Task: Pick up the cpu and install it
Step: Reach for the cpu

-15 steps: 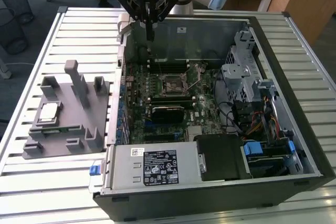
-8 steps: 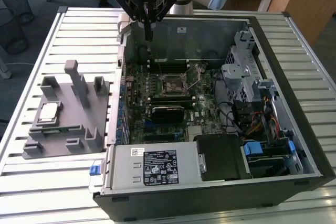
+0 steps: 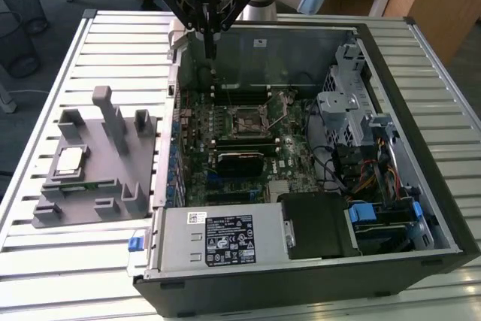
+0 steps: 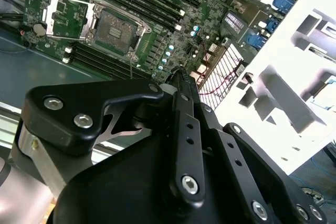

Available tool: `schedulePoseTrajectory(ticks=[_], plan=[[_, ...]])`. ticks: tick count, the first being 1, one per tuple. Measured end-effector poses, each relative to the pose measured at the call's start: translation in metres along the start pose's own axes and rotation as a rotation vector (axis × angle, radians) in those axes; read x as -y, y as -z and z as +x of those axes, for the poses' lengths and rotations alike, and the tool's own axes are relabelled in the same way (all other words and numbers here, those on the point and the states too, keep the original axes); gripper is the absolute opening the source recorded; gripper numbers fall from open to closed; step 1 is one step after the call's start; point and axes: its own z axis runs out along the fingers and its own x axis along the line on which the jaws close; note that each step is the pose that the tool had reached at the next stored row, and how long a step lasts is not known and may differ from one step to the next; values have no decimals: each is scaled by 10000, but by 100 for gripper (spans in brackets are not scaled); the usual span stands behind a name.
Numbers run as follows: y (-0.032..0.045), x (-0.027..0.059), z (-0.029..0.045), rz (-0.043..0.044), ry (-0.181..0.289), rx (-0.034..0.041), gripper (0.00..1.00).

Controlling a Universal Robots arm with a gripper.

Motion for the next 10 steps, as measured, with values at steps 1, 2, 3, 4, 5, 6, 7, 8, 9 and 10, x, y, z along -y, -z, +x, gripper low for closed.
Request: schedulePoseTrajectory(ticks=[1, 2, 3, 4, 5, 6, 7, 8, 9, 10], plan=[[0, 0, 4, 0, 0, 0, 11], [0, 1, 8, -1, 0, 0, 11], [0, 1, 12, 0, 0, 0, 11], [0, 1, 16, 0, 0, 0, 11], [0, 2, 19, 0, 0, 0, 11], [0, 2, 24, 0, 0, -1, 11], [-1, 2, 29, 0, 0, 0, 11], [-1, 3, 33, 0, 0, 0, 11], [-1, 3, 37, -1, 0, 0, 11], [-1, 3, 42, -1, 0, 0, 11]])
